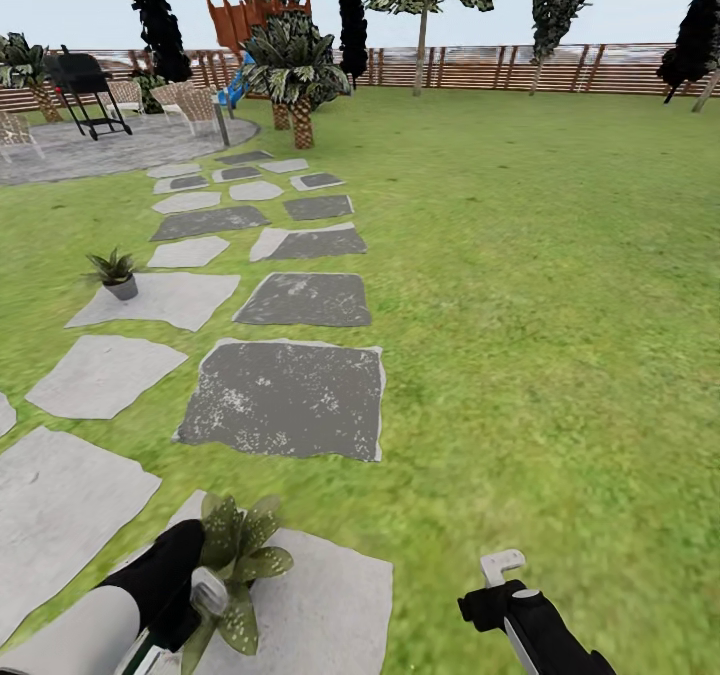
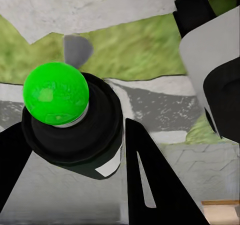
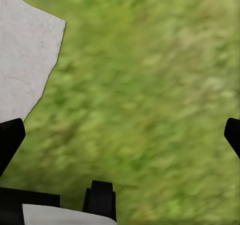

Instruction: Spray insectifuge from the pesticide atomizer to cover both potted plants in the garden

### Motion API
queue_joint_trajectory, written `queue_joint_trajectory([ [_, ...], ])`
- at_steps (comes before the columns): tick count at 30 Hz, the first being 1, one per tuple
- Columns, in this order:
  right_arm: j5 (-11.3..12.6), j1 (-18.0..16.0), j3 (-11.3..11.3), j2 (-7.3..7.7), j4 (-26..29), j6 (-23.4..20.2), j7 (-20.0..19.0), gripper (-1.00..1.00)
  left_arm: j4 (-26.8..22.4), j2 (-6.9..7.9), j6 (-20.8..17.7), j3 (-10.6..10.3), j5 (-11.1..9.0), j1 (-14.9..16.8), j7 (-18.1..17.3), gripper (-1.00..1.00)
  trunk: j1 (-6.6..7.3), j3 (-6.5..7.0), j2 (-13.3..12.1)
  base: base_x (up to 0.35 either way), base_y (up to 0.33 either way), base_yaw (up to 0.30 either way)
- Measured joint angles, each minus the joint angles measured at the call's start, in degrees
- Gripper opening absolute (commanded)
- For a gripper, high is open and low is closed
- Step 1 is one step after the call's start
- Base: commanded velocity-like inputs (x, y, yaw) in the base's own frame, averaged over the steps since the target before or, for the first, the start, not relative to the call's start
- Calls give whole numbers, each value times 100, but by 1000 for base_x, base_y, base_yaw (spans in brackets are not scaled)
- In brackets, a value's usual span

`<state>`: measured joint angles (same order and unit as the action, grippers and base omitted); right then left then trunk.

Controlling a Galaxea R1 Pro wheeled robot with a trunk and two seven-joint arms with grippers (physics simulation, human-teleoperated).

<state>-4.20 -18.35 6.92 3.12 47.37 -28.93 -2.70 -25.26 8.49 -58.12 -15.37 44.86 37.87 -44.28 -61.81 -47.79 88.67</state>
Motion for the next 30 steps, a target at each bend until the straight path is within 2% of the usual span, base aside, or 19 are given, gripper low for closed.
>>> queue_joint_trajectory([
  [4, 0, 0, 0, 0, -1, 0, 0, 100, 2, 184, 0, -1, 1, 0, -3, -100, 0, 0, 0, 0, 0, 0],
  [8, 0, 0, 0, 0, -1, 0, 0, 100, 5, 258, -5, -11, -18, 0, 1, -100, 0, 0, 0, 0, 0, 0],
  [14, 0, 0, 0, 0, -1, 0, 0, 100, 20, 219, -9, 10, -29, -21, -8, -100, 0, 0, 0, 0, 0, 0],
  [17, 0, 0, 0, 0, -1, 0, 0, 100, 22, 205, -12, -3, -32, -194, 8, -100, 0, 0, 0, 0, 0, 0],
  [23, 0, 0, 0, 0, 0, 0, 0, 100, 18, 201, -8, -8, -27, -333, 9, -100, 0, 0, 0, 0, 0, 0],
  [28, 0, 0, 0, 0, 1, 0, 0, 100, 14, 201, -7, 37, -31, -351, -10, -100, 0, 0, 0, 0, 0, 0],
  [30, 0, 0, 0, 0, 1, 0, 0, 100, 14, 152, -15, 39, -56, -349, -16, -100, 0, 0, 0, 0, 0, 0],
])
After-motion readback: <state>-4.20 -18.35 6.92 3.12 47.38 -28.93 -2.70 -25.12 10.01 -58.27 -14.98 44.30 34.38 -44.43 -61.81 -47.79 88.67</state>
